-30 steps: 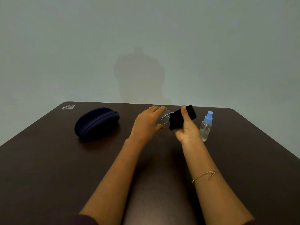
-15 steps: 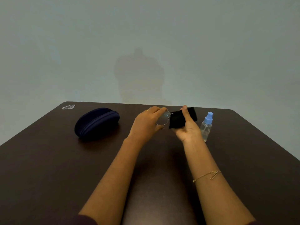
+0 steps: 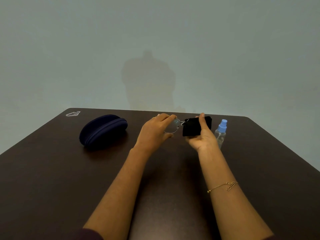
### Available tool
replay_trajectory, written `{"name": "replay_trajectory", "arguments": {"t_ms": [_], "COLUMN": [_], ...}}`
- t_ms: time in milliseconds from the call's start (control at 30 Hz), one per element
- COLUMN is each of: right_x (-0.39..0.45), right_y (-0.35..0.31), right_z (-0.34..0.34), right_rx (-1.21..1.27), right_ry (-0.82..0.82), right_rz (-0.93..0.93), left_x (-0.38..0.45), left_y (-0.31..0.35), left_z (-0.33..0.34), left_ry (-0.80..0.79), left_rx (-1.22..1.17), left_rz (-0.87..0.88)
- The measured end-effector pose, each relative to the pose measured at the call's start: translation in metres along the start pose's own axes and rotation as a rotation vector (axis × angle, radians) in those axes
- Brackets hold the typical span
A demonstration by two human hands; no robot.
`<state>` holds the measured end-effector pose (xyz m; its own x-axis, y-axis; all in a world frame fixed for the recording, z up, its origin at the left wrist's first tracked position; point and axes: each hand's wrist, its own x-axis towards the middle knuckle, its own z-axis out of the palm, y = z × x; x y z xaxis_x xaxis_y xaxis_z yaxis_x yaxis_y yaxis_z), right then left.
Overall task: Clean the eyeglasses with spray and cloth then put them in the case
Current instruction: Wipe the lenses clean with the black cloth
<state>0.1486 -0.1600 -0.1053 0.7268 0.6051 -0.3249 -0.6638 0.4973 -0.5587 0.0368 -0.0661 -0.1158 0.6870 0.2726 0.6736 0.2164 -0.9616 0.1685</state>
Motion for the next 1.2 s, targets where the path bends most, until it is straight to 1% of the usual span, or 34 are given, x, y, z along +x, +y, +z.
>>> {"name": "replay_trajectory", "arguments": {"t_ms": [200, 333, 433, 567, 733, 933, 1200], "right_x": [0.002, -0.005, -0.006, 0.001, 0.001, -0.004, -0.004], "right_y": [0.011, 0.025, 0.024, 0.012, 0.012, 0.028, 0.015], "right_z": [0.006, 0.013, 0.014, 0.006, 0.005, 0.013, 0.011], "right_rx": [0.037, -0.090, -0.131, -0.081, -0.064, -0.135, -0.093], "right_ry": [-0.003, 0.005, 0.049, 0.116, 0.094, 0.044, 0.097], "right_rz": [-0.078, -0.121, -0.152, -0.169, -0.173, -0.191, -0.239], "left_x": [0.002, 0.002, 0.001, 0.001, 0.002, 0.003, 0.006], "left_y": [0.004, 0.000, -0.003, -0.005, -0.004, -0.004, -0.003], "left_z": [0.001, -0.001, -0.002, -0.001, 0.000, -0.002, -0.003], "left_ry": [0.012, 0.054, 0.019, 0.003, 0.036, 0.097, 0.075], "left_rx": [-0.054, -0.110, -0.130, -0.152, -0.172, -0.158, -0.160], "left_rz": [-0.032, -0.101, -0.139, -0.164, -0.169, -0.188, -0.176]}}
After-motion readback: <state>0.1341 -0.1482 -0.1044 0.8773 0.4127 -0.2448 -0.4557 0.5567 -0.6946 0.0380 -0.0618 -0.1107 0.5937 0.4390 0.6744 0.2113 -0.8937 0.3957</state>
